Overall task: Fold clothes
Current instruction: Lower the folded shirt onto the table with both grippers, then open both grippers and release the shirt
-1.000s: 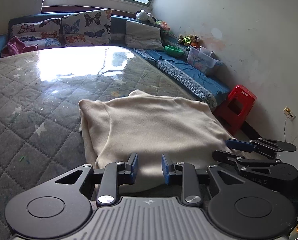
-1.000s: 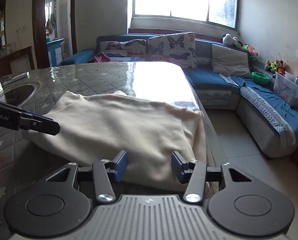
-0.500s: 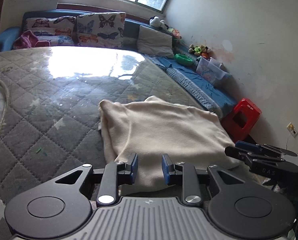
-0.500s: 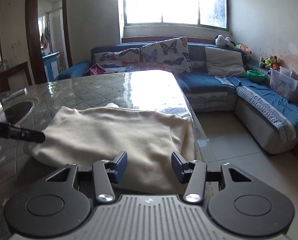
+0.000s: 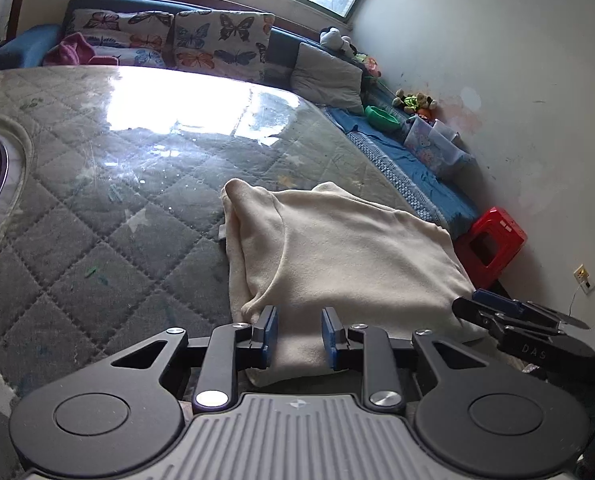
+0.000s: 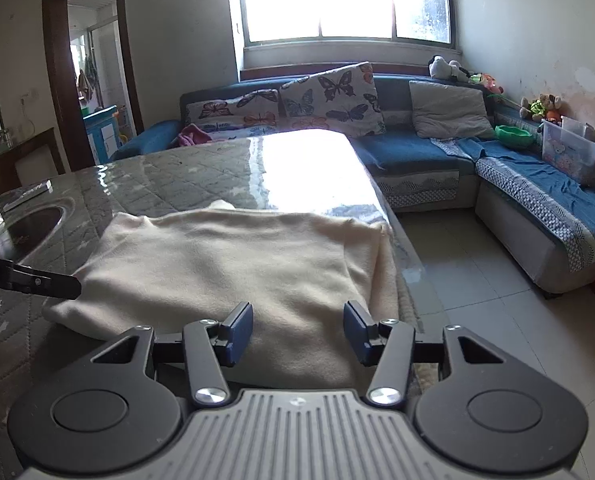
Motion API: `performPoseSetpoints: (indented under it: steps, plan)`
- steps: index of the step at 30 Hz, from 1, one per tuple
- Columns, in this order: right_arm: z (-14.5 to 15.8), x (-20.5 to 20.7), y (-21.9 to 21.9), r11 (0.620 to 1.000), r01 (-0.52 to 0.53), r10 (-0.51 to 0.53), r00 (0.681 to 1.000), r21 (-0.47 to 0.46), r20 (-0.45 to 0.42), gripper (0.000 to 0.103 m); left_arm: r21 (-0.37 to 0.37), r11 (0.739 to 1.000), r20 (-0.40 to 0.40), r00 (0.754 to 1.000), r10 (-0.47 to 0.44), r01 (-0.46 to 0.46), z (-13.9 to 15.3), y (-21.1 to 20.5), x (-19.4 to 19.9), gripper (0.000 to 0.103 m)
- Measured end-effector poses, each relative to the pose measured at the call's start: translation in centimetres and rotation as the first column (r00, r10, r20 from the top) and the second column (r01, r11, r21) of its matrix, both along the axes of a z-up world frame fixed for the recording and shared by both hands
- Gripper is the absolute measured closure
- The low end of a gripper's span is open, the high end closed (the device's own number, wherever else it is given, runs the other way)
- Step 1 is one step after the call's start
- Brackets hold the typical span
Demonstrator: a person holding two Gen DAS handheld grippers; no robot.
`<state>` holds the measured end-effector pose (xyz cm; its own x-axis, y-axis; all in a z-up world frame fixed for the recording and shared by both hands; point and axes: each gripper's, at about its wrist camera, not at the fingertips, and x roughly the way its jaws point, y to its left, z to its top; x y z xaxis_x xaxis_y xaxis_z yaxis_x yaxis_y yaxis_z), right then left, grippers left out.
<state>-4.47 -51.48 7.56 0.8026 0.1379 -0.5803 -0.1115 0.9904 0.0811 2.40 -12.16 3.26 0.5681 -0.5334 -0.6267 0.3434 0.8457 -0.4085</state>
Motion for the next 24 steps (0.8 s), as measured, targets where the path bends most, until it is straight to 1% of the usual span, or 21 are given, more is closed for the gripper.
performPoseSetpoints:
  steps: [5, 6, 13, 19, 20, 23, 24]
  plan:
    - [0.7, -0.2, 0.3, 1.0, -0.002, 0.002, 1.0, -0.009, 0.013, 0.05, 0.0, 1.0, -0.019, 1.0, 0.01, -0.01, 0.1, 0.0, 0.1, 0.076]
    - [0.7, -0.2, 0.4, 1.0, -0.004, 0.004, 1.0, -0.011, 0.016, 0.048, 0.002, 1.0, -0.022, 1.0, 0.01, -0.01, 0.1, 0.0, 0.0, 0.075]
    - [0.0, -0.2, 1.2, 0.999, -0.005, 0.005, 1.0, -0.045, 0.003, 0.044, 0.007, 1.0, -0.026, 1.0, 0.008, -0.008, 0.6, -0.1, -0.4, 0.068]
    - [0.4, -0.5, 1.7, 0.999, -0.002, 0.002, 1.0, -0.044, 0.007, 0.034, 0.015, 1.0, -0.023, 1.0, 0.004, -0.004, 0.8, -0.5, -0.6, 0.059]
    - [0.3, -0.5, 1.8, 0.999, 0.0, 0.0, 1.0, -0.044, 0.005, 0.031, 0.017, 1.0, -0.023, 1.0, 0.002, -0.002, 0.8, -0.6, -0.6, 0.057]
    - [0.2, -0.8, 2.0, 0.999, 0.006, -0.006, 1.0, -0.04, 0.001, 0.029, 0.023, 1.0, -0.019, 1.0, -0.004, 0.005, 0.9, -0.7, -0.8, 0.054]
    - [0.2, -0.9, 2.1, 0.999, 0.008, -0.008, 1.0, -0.039, 0.001, 0.025, 0.024, 1.0, -0.017, 1.0, -0.006, 0.006, 1.0, -0.8, -0.9, 0.054]
